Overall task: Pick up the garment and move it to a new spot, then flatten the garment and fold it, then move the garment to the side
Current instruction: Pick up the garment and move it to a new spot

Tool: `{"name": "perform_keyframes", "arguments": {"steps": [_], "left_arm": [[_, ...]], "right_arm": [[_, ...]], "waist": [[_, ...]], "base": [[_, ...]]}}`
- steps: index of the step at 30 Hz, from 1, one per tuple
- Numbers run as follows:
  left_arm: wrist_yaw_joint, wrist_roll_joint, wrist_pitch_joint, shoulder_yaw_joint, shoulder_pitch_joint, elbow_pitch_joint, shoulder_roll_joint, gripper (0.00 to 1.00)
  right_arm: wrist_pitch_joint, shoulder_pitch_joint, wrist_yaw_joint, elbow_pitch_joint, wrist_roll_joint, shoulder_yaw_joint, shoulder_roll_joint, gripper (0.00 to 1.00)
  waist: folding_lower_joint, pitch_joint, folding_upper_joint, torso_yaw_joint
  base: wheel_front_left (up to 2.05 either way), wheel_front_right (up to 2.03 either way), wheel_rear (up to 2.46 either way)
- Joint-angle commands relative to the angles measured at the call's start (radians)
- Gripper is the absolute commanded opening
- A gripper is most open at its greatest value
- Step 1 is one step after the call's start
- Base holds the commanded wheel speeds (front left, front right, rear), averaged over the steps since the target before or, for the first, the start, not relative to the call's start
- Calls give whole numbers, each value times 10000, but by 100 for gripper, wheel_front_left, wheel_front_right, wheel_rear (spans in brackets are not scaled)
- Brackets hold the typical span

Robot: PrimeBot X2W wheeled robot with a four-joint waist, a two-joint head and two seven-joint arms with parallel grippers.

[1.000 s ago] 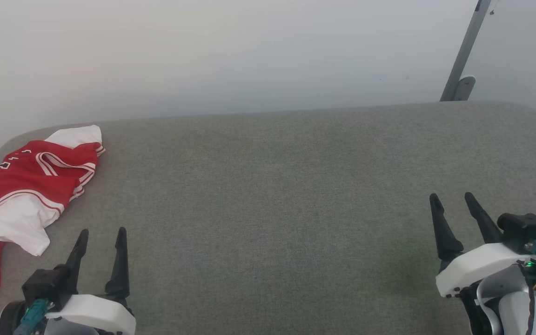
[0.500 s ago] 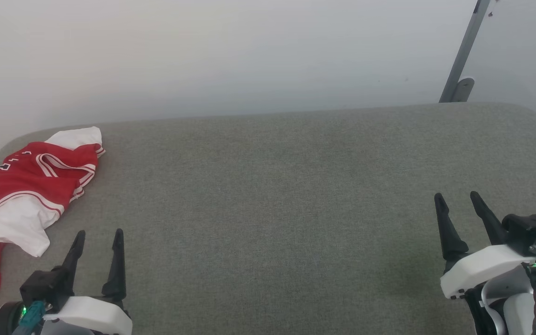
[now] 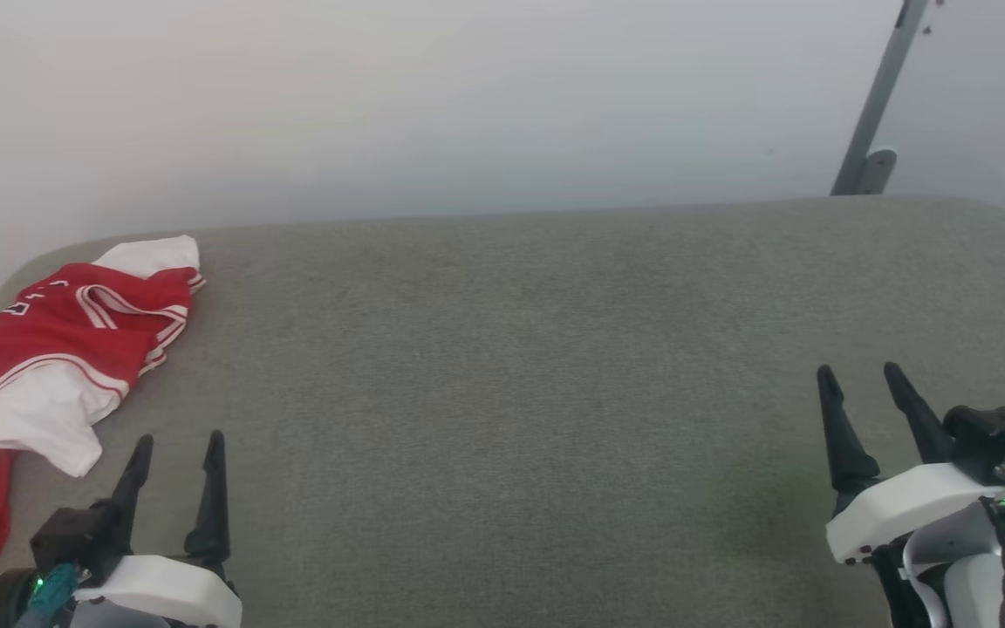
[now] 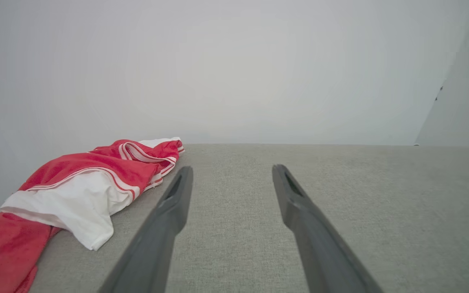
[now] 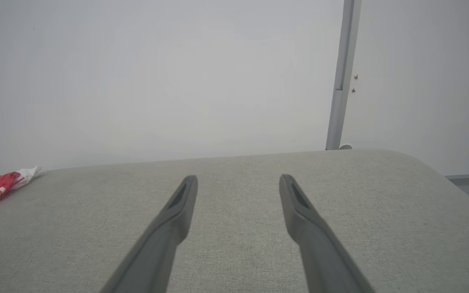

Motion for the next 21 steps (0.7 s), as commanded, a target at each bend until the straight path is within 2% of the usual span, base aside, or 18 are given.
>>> {"name": "perform_keyframes", "arguments": {"steps": [1, 5, 21], "left_arm": [[14, -25, -52, 64, -128, 45, 76, 100], [21, -118, -52, 173, -302, 228, 222, 100], [142, -376, -52, 631, -278, 479, 762, 100]], "right_arm": [[-56, 53, 4, -39, 52, 33, 35, 100], [7, -29, 4, -3, 65, 272, 64, 100], [-81, -453, 4, 610, 351, 1588, 274, 100]], "waist": [[0, -23, -1, 108], [0, -107, -1, 447], [0, -550, -1, 2709]], "base": [[0, 0, 0], [0, 0, 0], [0, 0, 0]]}}
